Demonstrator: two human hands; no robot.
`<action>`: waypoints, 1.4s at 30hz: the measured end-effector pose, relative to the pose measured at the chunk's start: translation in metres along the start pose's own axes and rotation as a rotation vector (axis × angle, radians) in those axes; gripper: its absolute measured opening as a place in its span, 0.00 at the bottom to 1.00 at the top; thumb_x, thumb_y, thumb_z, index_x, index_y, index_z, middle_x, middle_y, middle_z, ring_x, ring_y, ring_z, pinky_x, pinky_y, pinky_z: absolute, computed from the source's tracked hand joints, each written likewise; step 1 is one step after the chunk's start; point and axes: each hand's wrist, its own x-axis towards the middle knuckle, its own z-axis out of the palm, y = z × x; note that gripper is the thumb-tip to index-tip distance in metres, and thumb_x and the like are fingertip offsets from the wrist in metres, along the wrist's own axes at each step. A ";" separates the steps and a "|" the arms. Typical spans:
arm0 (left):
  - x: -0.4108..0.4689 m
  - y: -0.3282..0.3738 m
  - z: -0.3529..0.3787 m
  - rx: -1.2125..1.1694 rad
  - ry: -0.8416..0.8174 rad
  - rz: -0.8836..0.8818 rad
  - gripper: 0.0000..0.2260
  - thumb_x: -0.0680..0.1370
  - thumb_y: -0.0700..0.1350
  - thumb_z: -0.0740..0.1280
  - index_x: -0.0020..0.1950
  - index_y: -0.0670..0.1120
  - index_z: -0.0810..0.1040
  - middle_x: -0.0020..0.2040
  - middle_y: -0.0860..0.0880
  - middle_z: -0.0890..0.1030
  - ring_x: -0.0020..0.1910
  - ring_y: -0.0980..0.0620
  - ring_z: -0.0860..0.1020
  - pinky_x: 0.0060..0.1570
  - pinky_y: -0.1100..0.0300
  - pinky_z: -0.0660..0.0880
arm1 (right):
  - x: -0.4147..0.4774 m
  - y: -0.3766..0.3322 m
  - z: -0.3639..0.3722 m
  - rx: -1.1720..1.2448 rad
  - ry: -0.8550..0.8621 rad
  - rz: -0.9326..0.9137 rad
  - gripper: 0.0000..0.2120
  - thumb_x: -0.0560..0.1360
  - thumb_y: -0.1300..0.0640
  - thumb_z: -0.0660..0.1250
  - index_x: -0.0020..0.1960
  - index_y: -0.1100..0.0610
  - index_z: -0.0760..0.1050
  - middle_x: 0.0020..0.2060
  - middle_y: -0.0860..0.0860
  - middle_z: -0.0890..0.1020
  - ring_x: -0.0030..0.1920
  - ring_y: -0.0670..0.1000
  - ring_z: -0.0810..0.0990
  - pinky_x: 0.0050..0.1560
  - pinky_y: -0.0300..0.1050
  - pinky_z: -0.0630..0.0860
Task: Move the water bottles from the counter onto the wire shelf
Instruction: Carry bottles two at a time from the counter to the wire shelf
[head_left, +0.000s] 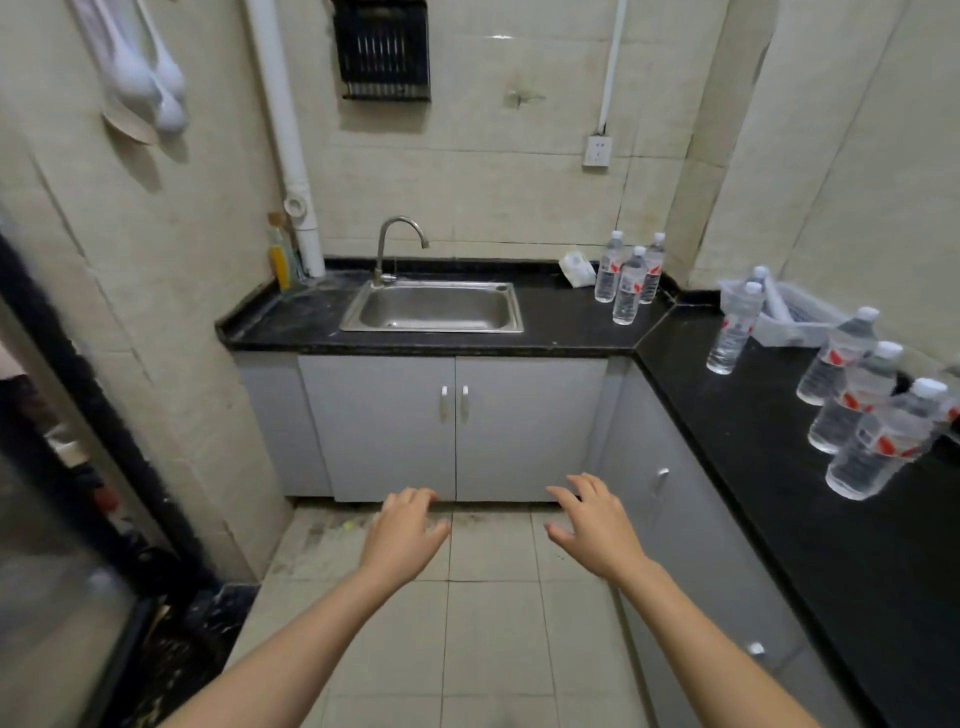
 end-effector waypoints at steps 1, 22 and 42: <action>0.016 -0.001 0.000 -0.003 0.003 -0.013 0.18 0.76 0.48 0.60 0.65 0.45 0.69 0.65 0.47 0.73 0.66 0.47 0.67 0.63 0.56 0.65 | 0.017 0.002 0.000 0.007 -0.012 -0.001 0.26 0.75 0.44 0.56 0.71 0.51 0.61 0.73 0.54 0.59 0.74 0.52 0.52 0.71 0.48 0.56; 0.412 -0.010 0.029 -0.460 -0.059 -0.045 0.15 0.76 0.41 0.64 0.61 0.38 0.73 0.62 0.38 0.75 0.62 0.41 0.72 0.60 0.51 0.68 | 0.309 0.086 -0.024 0.157 0.214 0.398 0.23 0.70 0.49 0.60 0.57 0.63 0.77 0.59 0.63 0.76 0.65 0.63 0.70 0.61 0.57 0.70; 0.592 0.149 0.143 -0.427 -0.256 0.135 0.13 0.74 0.39 0.66 0.57 0.37 0.76 0.55 0.38 0.79 0.56 0.41 0.76 0.56 0.55 0.69 | 0.411 0.273 -0.020 0.220 0.224 0.677 0.19 0.76 0.51 0.62 0.64 0.58 0.72 0.65 0.56 0.71 0.69 0.55 0.64 0.67 0.47 0.63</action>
